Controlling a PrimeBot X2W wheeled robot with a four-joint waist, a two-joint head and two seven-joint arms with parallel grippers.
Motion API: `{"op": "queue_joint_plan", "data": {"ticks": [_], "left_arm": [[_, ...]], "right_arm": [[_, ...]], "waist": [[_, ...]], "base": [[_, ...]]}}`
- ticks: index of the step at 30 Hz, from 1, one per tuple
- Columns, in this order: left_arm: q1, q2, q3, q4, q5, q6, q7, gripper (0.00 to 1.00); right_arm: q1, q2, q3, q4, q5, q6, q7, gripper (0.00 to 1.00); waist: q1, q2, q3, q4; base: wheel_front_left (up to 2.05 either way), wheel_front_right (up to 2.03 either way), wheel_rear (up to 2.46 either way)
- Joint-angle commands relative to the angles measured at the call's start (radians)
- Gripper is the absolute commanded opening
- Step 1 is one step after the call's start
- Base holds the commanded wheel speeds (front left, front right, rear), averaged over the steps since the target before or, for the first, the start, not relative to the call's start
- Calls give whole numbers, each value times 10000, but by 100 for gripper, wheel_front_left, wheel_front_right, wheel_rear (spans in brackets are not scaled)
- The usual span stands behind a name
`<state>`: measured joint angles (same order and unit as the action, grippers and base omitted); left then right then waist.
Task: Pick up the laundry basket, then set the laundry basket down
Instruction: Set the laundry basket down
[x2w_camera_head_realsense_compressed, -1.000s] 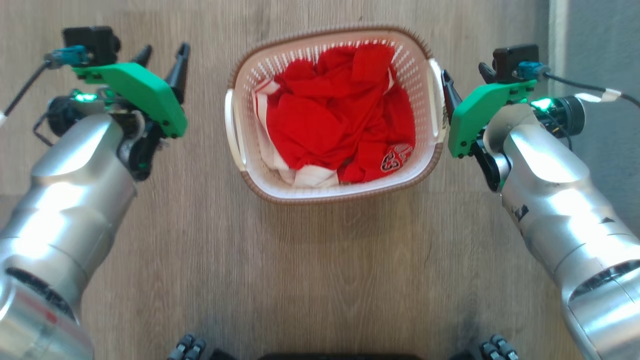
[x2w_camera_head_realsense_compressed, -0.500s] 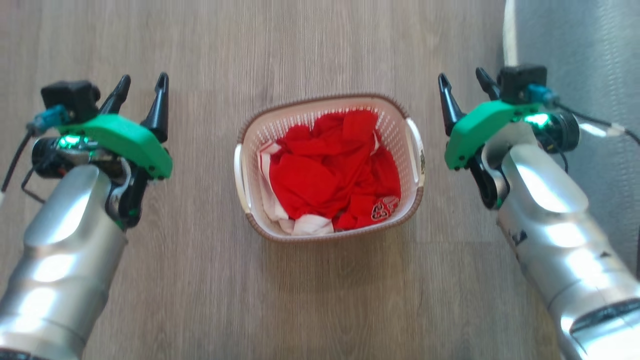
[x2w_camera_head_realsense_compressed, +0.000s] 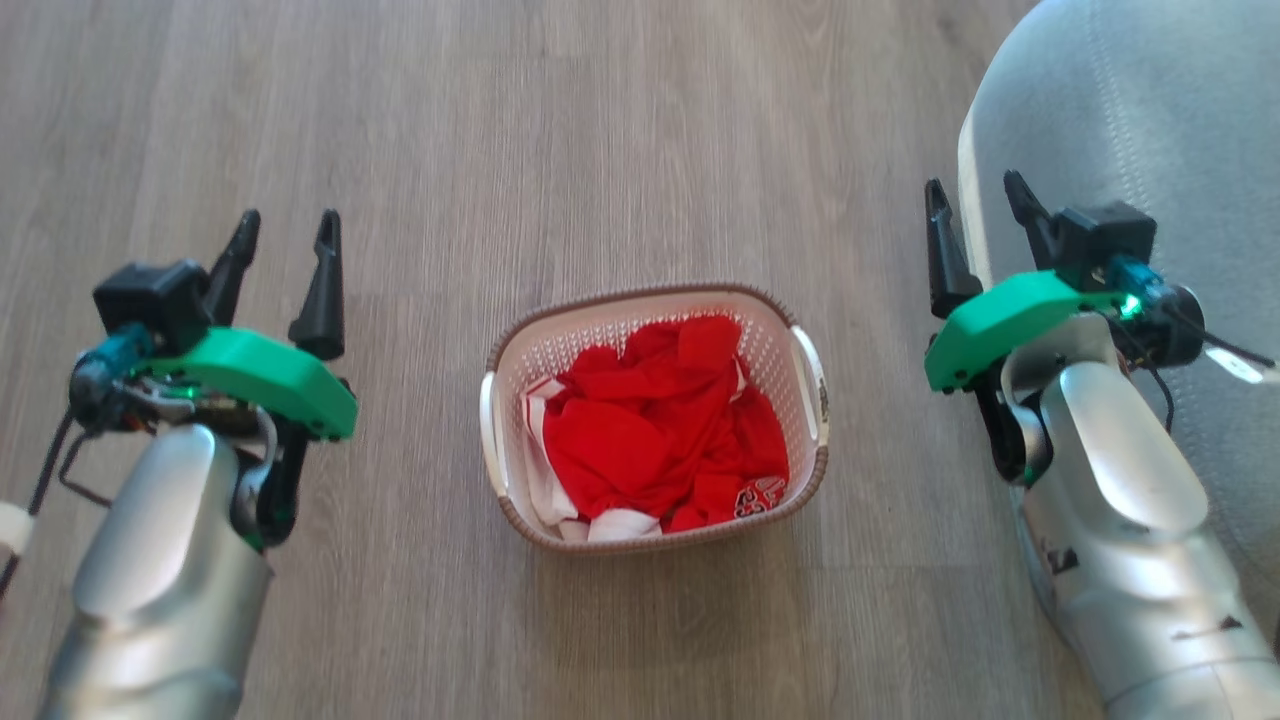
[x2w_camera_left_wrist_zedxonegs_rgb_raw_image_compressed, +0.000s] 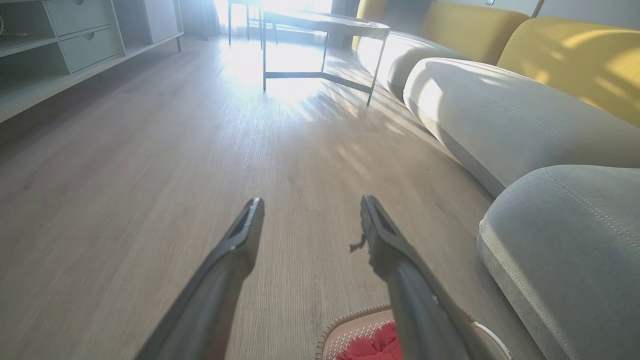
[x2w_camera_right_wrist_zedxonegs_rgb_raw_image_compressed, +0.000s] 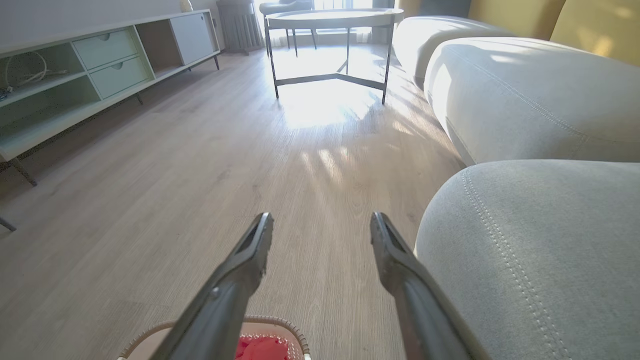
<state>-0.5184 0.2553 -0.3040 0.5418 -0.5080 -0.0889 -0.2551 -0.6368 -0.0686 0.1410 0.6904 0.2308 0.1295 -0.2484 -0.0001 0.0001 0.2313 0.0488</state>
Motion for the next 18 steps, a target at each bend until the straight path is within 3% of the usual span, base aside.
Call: {"op": "queue_joint_plan", "data": {"ticks": [1, 6, 18], "left_arm": [[-95, 237, 484, -425, 146, -19, -66, 100], [722, 100, 773, -1111, 594, 58, -66, 100], [2187, -45, 1069, -2070, 974, 428, -66, 100]], "right_arm": [[107, 176, 86, -452, -75, 12, -133, 100], [854, 180, -118, -1340, -199, 12, -133, 100], [2287, 182, -500, -2172, -446, 12, -133, 100]], "waist": [[1, -1, -251, -21], [1, -1, -713, -93], [1, -1, -1301, -202]], "base": [[0, 0, 0], [0, 0, 0], [0, 0, 0]]}}
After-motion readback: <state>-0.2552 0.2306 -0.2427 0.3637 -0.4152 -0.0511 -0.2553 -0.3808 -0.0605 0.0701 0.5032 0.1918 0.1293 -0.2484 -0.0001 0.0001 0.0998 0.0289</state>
